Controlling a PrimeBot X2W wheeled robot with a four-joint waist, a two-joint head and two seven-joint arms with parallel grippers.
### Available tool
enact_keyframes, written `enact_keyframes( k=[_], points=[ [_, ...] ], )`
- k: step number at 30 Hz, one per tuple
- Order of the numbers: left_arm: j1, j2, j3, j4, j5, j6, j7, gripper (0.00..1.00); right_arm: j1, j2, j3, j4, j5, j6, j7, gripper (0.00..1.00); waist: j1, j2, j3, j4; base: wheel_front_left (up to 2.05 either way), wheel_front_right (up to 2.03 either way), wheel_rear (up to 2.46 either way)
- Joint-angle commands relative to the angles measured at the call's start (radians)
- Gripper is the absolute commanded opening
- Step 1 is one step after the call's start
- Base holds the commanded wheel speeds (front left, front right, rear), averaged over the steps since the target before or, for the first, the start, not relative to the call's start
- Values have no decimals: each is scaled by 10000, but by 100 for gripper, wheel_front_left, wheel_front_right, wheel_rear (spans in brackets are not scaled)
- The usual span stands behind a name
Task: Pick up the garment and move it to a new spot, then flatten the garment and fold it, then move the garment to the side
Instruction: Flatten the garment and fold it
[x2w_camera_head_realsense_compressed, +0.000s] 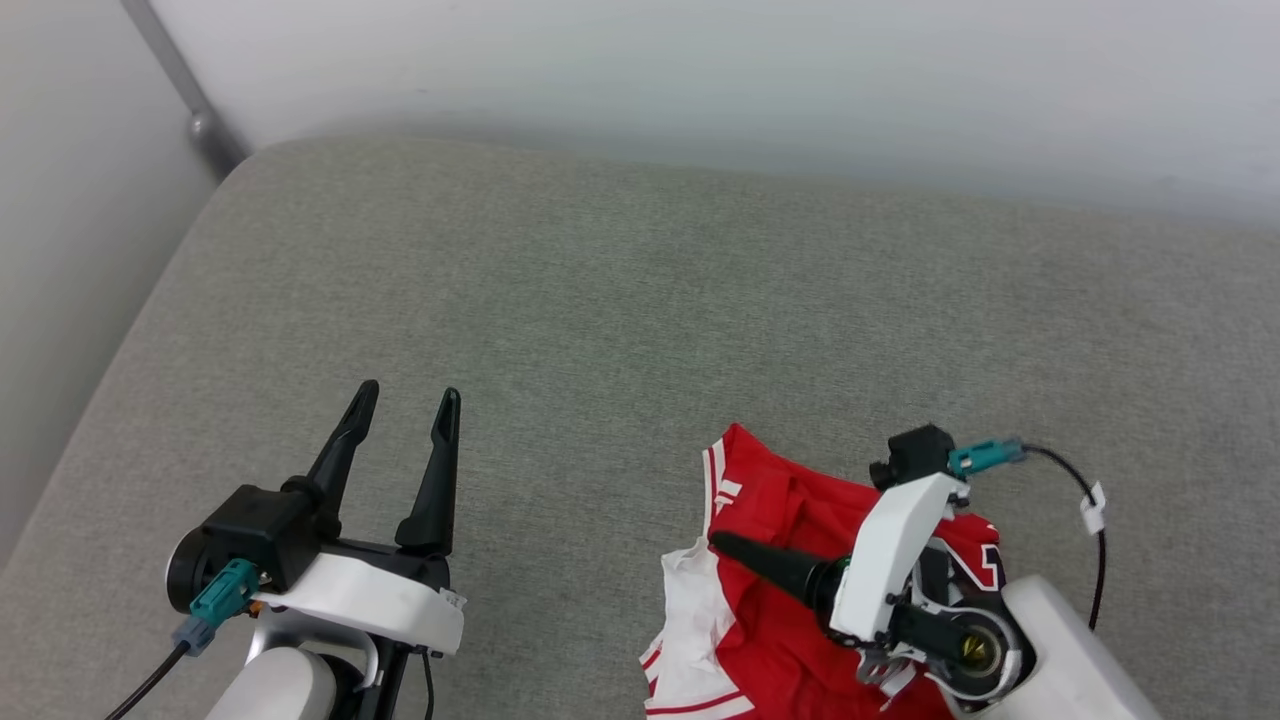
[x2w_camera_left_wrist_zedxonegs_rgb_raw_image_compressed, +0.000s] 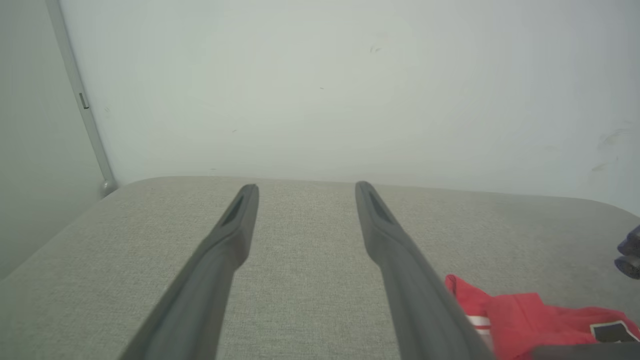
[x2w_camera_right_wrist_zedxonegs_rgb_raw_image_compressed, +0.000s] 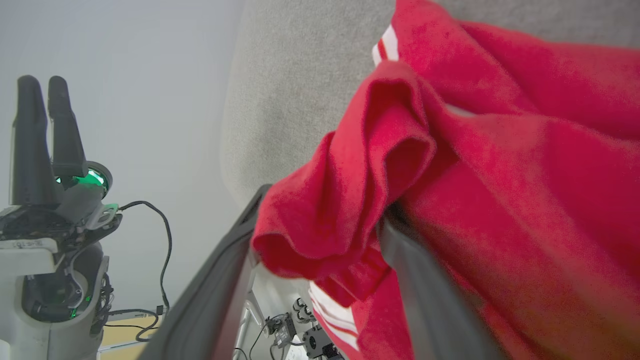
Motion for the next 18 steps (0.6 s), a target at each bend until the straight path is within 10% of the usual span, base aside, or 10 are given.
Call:
enact_keyframes(
  k=[1,11,18],
  points=[
    [-78,-9,27,36,38,-13,-67,100,-198,-346,181,-274,-212,-5,-69,100,-1,0,36,-133,0,0,0],
    [173,149,240,123,23,114,-129,100,360,-2986,264,-2519,-3544,-5,-1353,100,-1,0,-255,-1003,0,0,0],
    [503,243,415,54,-87,367,-66,100,1652,-2960,-2388,-3377,-7127,-5,-2379,100,-1,0,-573,-1499,0,0,0]
  ],
)
